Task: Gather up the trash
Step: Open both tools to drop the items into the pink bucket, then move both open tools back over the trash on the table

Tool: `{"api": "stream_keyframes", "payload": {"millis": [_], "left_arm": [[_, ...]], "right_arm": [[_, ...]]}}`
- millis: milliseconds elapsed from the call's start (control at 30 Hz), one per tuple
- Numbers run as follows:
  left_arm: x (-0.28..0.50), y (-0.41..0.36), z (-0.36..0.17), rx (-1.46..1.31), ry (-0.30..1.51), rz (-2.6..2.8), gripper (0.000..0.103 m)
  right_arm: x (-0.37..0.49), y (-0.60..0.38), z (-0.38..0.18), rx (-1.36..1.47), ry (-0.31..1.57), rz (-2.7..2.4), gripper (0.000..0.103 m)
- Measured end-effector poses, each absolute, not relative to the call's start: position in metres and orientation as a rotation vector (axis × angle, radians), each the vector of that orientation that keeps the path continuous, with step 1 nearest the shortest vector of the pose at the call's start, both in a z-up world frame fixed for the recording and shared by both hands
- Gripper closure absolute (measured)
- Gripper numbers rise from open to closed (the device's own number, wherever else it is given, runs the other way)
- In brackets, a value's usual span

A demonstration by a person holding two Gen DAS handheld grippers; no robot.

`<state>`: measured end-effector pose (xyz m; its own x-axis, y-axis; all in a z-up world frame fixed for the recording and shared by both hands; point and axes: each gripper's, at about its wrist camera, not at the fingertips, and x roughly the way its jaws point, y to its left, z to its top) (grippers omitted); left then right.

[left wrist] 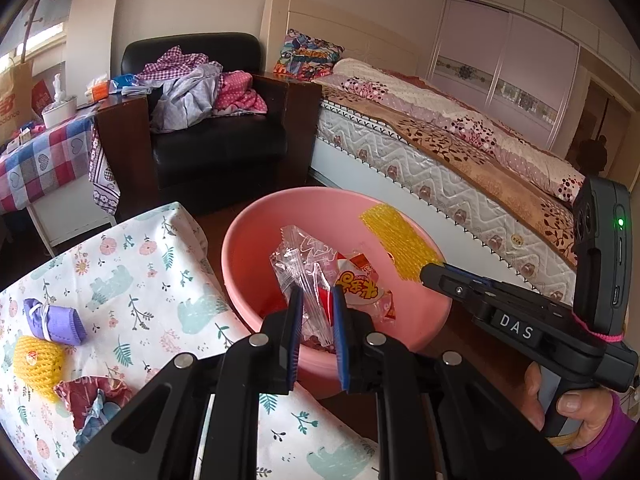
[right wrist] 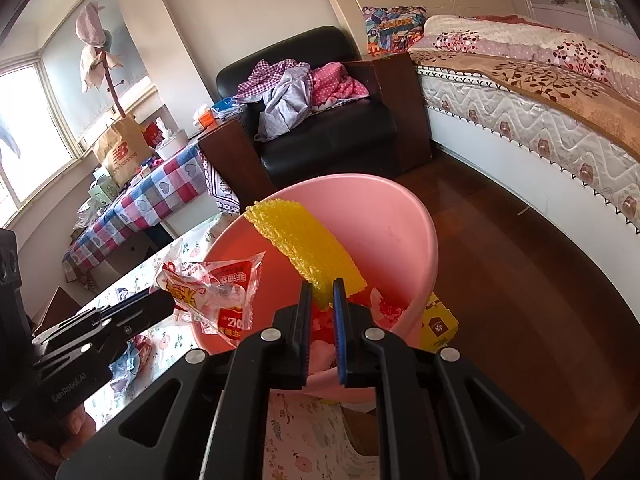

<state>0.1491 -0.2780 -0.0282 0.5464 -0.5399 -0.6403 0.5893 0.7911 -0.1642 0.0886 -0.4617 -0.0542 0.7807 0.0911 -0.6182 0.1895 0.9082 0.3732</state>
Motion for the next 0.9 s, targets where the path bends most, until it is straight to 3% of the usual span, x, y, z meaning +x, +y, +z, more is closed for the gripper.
{"api": "stream_keyframes", "payload": {"millis": [267, 500, 667, 900], "left_arm": [[0.146, -0.283, -0.031, 0.076, 0.741, -0.680, 0.087], [0.145, -0.282, -0.031, 0.055, 0.744, -0.682, 0.077], [0.141, -0.279, -0.027, 0.047, 0.728, -0.693, 0.067], [0.137, -0.268, -0.016, 0.020, 0.708, -0.688, 0.066]], "right_arm": [[0.091, -0.463, -0.059, 0.448, 0.708, -0.066, 0.092], [0.093, -0.462, -0.061, 0.439, 0.729, -0.074, 0.091], [0.092, -0.461, -0.062, 0.437, 0.732, -0.074, 0.077], [0.088, -0.459, -0.055, 0.424, 0.715, -0.067, 0.077]]}}
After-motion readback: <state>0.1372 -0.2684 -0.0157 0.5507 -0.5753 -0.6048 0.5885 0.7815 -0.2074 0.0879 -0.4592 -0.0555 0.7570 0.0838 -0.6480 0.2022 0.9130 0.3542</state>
